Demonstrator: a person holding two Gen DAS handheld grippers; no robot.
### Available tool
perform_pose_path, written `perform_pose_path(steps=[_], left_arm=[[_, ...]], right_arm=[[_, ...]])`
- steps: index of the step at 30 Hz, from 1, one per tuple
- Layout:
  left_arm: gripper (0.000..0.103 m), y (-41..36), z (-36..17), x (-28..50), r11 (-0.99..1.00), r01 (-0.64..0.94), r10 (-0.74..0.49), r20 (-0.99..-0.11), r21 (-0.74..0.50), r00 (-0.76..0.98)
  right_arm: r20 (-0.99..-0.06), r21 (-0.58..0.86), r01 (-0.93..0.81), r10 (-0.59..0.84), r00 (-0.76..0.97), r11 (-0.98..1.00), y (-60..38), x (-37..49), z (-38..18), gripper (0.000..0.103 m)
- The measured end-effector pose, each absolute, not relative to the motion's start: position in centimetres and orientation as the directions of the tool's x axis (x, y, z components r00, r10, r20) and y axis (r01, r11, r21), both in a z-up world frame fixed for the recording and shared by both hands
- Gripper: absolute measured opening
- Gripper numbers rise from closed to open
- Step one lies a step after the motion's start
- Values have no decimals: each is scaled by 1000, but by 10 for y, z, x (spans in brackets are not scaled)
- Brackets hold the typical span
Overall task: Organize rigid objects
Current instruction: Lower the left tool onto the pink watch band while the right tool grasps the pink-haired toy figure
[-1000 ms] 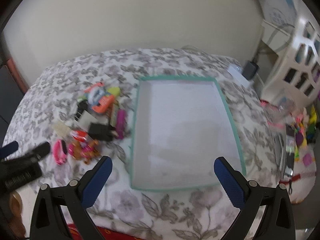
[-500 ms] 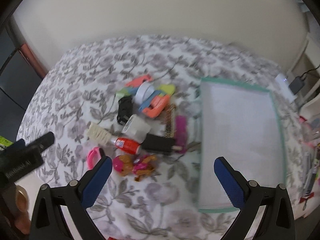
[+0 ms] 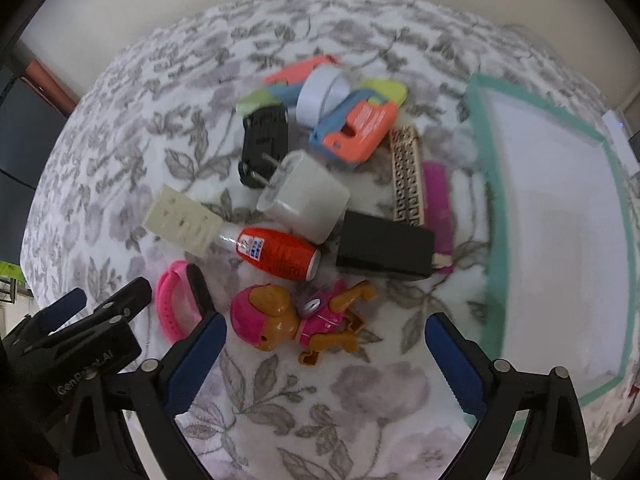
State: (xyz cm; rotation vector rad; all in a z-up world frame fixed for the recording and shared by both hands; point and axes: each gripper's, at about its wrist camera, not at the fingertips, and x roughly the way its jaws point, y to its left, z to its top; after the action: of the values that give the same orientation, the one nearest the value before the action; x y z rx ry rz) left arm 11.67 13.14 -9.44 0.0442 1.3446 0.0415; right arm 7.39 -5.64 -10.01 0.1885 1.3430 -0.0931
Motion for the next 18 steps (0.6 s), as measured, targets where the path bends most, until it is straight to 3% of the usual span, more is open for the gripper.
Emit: perform_pose_path(steps=[14, 18], left_arm=[[83, 144, -111, 115, 1000, -21, 6, -974, 1, 225], [83, 159, -109, 109, 998, -40, -29, -975, -39, 220]], right_arm=[[-966, 209, 230, 164, 199, 950, -67, 73, -138, 100], [-970, 164, 196, 122, 211, 967, -57, 75, -147, 99]])
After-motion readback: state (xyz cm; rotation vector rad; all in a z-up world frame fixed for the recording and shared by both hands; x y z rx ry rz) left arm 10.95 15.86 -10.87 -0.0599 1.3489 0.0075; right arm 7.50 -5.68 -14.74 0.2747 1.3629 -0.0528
